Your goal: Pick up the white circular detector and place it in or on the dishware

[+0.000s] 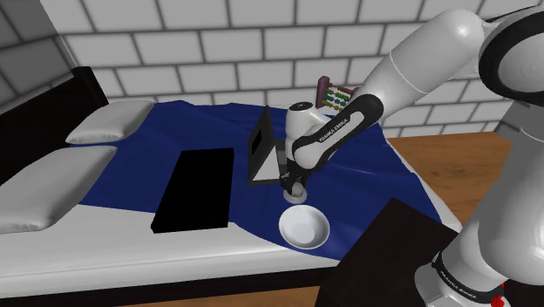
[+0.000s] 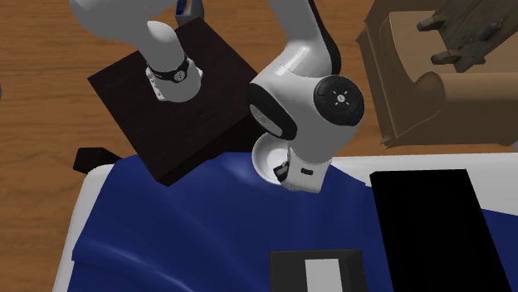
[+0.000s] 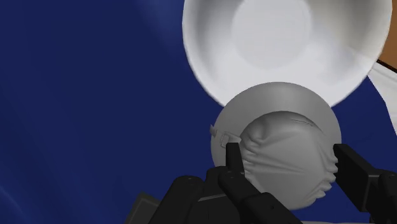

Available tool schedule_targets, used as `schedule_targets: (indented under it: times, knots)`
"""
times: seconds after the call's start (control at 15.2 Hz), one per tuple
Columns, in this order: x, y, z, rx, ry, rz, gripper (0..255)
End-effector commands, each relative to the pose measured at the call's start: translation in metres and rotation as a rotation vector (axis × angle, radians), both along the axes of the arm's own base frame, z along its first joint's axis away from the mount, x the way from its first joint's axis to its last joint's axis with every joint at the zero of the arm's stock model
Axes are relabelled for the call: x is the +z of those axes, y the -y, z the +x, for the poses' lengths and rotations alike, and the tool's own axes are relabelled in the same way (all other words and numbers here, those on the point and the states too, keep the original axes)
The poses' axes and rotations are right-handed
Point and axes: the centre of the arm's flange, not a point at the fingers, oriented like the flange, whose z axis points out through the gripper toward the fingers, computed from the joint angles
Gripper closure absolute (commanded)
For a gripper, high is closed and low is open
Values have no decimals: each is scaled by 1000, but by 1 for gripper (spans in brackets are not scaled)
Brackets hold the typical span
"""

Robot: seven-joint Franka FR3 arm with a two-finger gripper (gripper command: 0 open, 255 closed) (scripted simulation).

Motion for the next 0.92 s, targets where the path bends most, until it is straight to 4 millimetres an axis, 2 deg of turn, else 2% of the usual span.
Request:
schedule_targets:
  times: [0.0,0.2,0.26,0.86]
  knots:
    - [4,-12,-25,0,0,-1,255]
    - [9,-27,-62,0,0,-1,255]
    - [12,-34,-80,0,0,-1,255]
    - [-36,-34,-80,0,0,-1,255]
